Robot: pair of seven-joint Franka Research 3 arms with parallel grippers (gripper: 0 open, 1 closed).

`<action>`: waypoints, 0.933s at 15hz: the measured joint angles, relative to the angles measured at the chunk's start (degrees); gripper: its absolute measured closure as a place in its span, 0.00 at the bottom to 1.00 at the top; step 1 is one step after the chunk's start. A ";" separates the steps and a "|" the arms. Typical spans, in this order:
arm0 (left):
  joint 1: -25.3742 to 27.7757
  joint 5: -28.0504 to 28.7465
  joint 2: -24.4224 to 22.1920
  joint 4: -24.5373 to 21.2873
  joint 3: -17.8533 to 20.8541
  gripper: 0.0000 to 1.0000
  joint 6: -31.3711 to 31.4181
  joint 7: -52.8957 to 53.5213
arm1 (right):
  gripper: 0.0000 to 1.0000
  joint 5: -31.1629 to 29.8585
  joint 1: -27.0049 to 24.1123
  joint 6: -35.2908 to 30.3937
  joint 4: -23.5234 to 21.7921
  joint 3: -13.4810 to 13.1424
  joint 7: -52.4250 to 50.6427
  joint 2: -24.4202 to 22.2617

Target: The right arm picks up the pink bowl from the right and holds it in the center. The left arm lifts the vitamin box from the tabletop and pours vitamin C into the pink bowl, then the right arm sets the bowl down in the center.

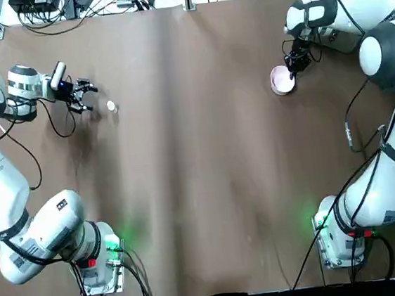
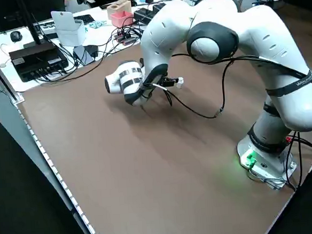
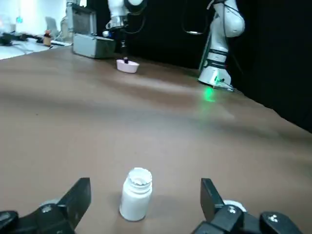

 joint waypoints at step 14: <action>-2.00 0.00 7.46 1.99 -0.02 0.00 0.32 16.20 | 0.98 0.60 5.83 -10.41 8.75 0.17 23.16 -0.50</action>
